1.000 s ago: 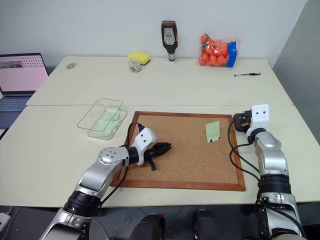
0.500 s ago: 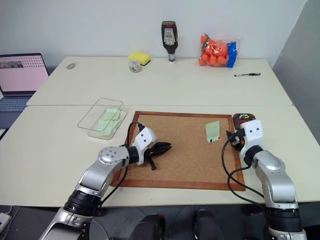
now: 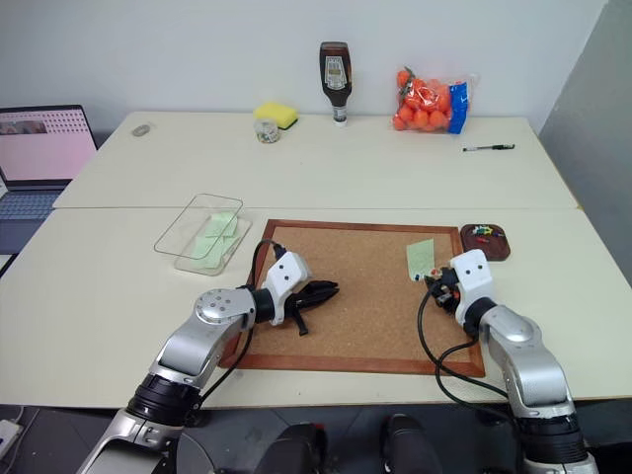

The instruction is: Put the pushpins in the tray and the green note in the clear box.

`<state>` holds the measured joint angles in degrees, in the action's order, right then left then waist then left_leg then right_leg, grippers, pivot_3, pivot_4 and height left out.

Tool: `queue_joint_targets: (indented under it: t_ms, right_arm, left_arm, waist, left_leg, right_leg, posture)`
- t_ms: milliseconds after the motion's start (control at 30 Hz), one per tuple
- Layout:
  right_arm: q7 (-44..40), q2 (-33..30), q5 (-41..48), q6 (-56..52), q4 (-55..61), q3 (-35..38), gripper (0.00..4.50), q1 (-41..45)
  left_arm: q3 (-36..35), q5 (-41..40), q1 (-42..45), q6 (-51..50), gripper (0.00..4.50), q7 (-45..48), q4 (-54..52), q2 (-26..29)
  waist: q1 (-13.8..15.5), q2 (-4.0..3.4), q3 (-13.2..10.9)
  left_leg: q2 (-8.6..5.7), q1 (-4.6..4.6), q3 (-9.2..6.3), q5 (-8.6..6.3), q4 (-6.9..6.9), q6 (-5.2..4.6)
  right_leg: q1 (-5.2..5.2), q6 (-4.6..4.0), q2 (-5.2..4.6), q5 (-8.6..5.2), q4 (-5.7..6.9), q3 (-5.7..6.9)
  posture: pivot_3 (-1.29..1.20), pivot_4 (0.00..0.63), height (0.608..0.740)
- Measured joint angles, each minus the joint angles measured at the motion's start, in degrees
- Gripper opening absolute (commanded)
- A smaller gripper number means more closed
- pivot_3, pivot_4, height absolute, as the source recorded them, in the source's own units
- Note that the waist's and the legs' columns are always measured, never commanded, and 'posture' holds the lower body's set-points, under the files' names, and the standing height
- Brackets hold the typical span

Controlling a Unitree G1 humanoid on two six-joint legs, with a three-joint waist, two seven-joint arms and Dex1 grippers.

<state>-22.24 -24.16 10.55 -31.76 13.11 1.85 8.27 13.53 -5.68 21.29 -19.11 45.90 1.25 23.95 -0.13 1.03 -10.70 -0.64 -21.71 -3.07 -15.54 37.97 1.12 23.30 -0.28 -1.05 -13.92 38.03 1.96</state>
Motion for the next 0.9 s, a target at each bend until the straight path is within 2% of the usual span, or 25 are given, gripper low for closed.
queue_joint_targets:
  t_ms: [200,300,367,567,900]
  right_arm:
    - [0.0,0.5,-0.3,0.5,-1.0,0.0,2.03,0.7]
    - [0.0,0.7,-0.3,0.8,-2.0,0.0,1.59,1.3]
    - [0.0,1.0,-0.3,1.0,-2.2,0.0,1.10,1.5]
    - [-0.2,1.3,-0.3,1.1,-2.4,-0.3,0.01,1.6]
    - [-0.2,2.0,0.6,1.0,-2.3,0.4,0.01,1.7]
  left_arm:
    - [0.0,0.0,0.0,0.4,0.44,0.0,0.2,0.0]
    - [0.0,0.0,0.0,0.7,0.44,0.0,0.4,0.0]
    - [0.0,0.0,0.0,0.8,0.44,0.1,0.4,0.0]
    - [0.0,0.0,0.1,0.8,0.44,0.1,0.5,0.0]
    - [0.0,0.0,0.0,0.8,0.44,-0.1,0.5,0.0]
  waist:
    - [0.0,0.00,0.0]
    - [0.0,0.00,0.0]
    - [0.0,0.00,0.0]
    - [0.0,0.00,0.0]
    - [0.0,0.00,0.0]
  left_leg:
    - [0.00,0.00,0.02,0.00,0.01,0.00]
    - [0.00,0.00,0.02,0.00,0.00,0.00]
    - [0.00,0.00,0.01,0.00,0.00,0.00]
    - [0.00,0.00,0.01,0.00,0.00,0.00]
    - [0.00,0.00,0.01,0.00,0.00,0.00]
  right_leg:
    - [0.00,0.00,0.00,0.00,0.00,-0.02]
    - [0.00,0.00,0.00,0.00,0.00,-0.02]
    - [0.00,0.00,0.00,0.00,0.00,-0.01]
    - [0.00,0.00,0.00,0.00,0.00,-0.01]
    - [0.00,0.00,0.00,0.00,0.00,-0.01]
  posture:
    - [0.00,0.150,0.740]
    - [0.00,0.150,0.740]
    - [0.00,0.150,0.740]
    - [0.00,0.150,0.740]
    - [0.00,0.150,0.740]
